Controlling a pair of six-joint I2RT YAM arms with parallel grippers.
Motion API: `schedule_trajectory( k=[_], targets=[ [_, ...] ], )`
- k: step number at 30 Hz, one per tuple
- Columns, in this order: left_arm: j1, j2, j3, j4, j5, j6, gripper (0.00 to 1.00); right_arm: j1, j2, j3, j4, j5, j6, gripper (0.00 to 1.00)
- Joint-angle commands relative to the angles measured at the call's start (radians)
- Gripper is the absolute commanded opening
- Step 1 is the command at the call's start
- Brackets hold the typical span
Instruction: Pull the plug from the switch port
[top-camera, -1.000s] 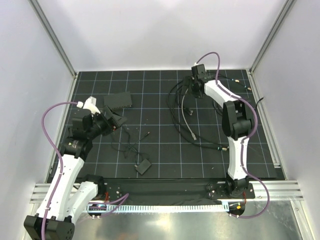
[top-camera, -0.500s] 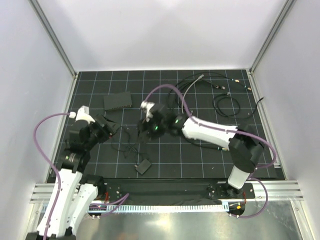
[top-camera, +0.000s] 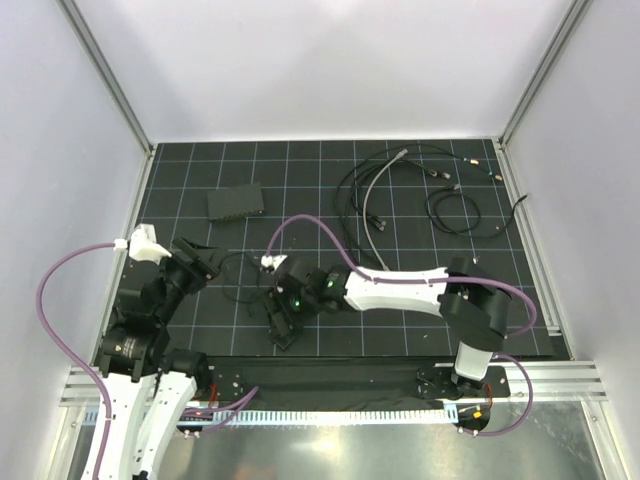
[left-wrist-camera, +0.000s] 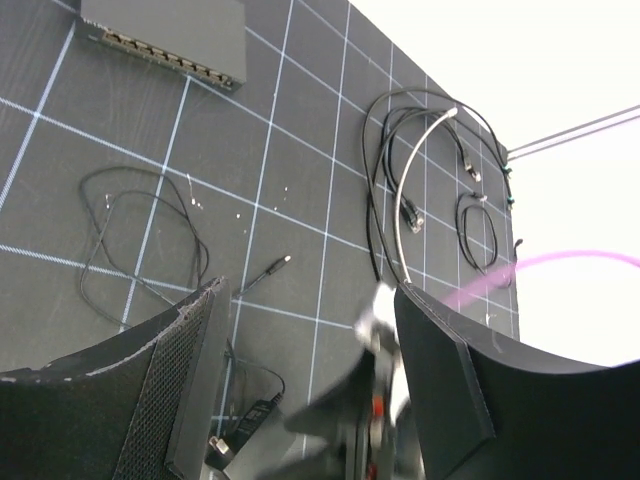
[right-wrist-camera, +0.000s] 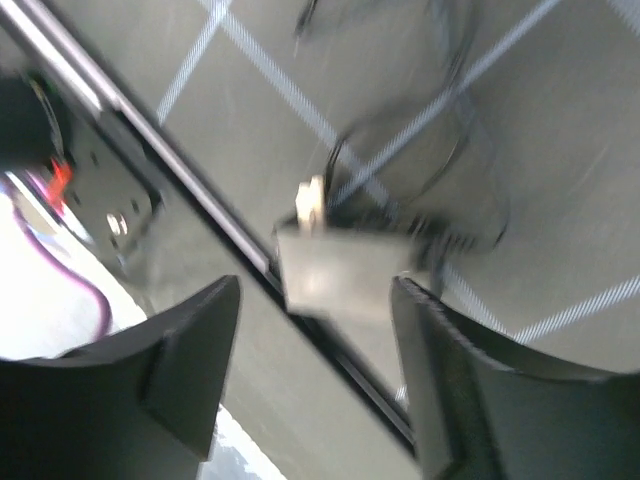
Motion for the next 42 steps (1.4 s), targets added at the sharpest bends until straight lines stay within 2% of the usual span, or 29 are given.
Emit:
schedule_trajectory(
  k=[1,6,10,13,18,25,28,30,33,39,42],
  targets=[
    [-0.001,0.006,-0.014,0.01,0.026,-0.004,0.7,0.065,-0.077,-0.024,-0.13,0.164,-0.026,0.71],
    [-0.003,0.007,-0.036,0.023,0.042,-0.022,0.71,0.133,-0.063,-0.085,-0.163,0.371,0.126,0.76],
    [-0.003,0.001,-0.024,0.013,0.042,-0.018,0.71,0.139,-0.001,-0.112,-0.053,0.349,0.154,0.8],
    [-0.003,0.0,-0.011,0.004,0.04,-0.015,0.71,0.144,0.021,-0.104,0.036,0.364,0.14,0.82],
    [-0.003,-0.008,-0.005,-0.011,0.039,-0.015,0.71,0.133,0.11,0.039,-0.003,0.473,0.102,0.81],
    [-0.003,-0.016,-0.011,-0.025,0.059,-0.019,0.72,-0.002,0.221,0.187,-0.011,0.464,0.004,0.79],
    [-0.003,-0.011,-0.013,-0.03,0.077,-0.021,0.72,-0.022,0.213,0.215,-0.043,0.491,-0.07,0.84],
    [-0.003,-0.005,-0.011,-0.034,0.092,-0.015,0.73,-0.021,0.179,0.197,-0.08,0.507,-0.099,0.91],
    [-0.003,-0.008,-0.016,-0.039,0.115,-0.013,0.74,-0.019,0.025,0.059,-0.059,0.459,-0.087,1.0],
    [-0.003,-0.028,-0.072,0.007,0.138,-0.047,0.76,-0.021,-0.247,-0.144,-0.108,0.467,-0.014,1.0],
    [-0.003,-0.025,-0.094,0.039,0.177,-0.072,0.77,-0.021,-0.391,-0.225,-0.076,0.452,0.003,1.0]
  ],
)
